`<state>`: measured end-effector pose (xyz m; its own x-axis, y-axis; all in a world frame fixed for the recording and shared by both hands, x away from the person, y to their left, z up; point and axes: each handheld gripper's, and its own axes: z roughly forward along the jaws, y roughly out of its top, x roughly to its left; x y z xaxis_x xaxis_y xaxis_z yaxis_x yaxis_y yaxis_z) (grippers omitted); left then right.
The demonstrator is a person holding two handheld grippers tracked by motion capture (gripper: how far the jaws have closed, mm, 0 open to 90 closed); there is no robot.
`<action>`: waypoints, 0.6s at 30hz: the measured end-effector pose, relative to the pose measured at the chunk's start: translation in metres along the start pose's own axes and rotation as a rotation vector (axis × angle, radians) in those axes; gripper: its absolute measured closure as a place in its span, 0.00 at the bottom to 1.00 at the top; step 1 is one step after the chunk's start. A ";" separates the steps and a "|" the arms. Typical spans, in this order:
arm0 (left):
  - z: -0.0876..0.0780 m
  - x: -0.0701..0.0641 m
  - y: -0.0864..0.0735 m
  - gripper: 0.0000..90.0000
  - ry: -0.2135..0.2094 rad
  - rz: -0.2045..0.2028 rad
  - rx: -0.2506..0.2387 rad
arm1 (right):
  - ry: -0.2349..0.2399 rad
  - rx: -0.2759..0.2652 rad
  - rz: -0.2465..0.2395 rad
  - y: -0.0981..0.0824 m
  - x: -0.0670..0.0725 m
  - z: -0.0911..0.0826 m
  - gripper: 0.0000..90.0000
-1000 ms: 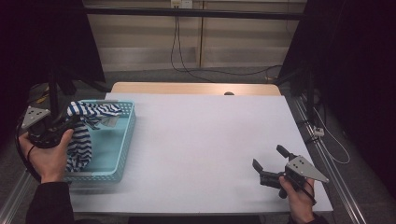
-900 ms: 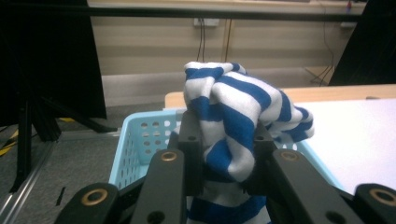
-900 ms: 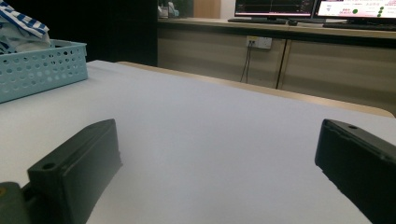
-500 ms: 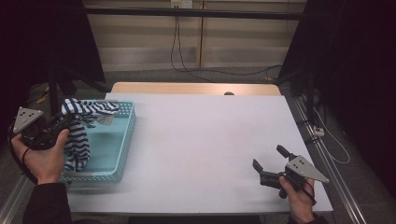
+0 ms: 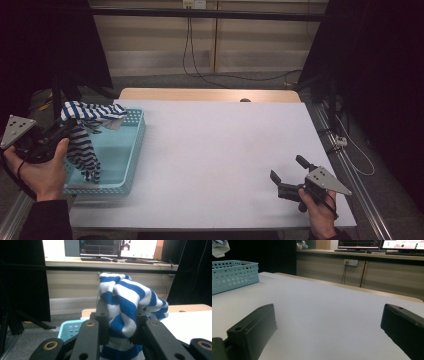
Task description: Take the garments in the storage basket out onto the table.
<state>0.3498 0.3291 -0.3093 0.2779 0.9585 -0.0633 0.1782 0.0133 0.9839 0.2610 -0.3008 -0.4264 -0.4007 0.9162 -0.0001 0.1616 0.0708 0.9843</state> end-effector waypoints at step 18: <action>-0.021 -0.016 0.020 0.83 -0.023 -0.002 -0.081 | 0.002 0.002 -0.001 0.000 0.000 0.001 0.00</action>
<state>0.3295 0.3197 -0.2853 0.2992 0.9518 -0.0679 0.1016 0.0390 0.9941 0.2616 -0.3007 -0.4265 -0.4030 0.9152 -0.0004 0.1629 0.0722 0.9840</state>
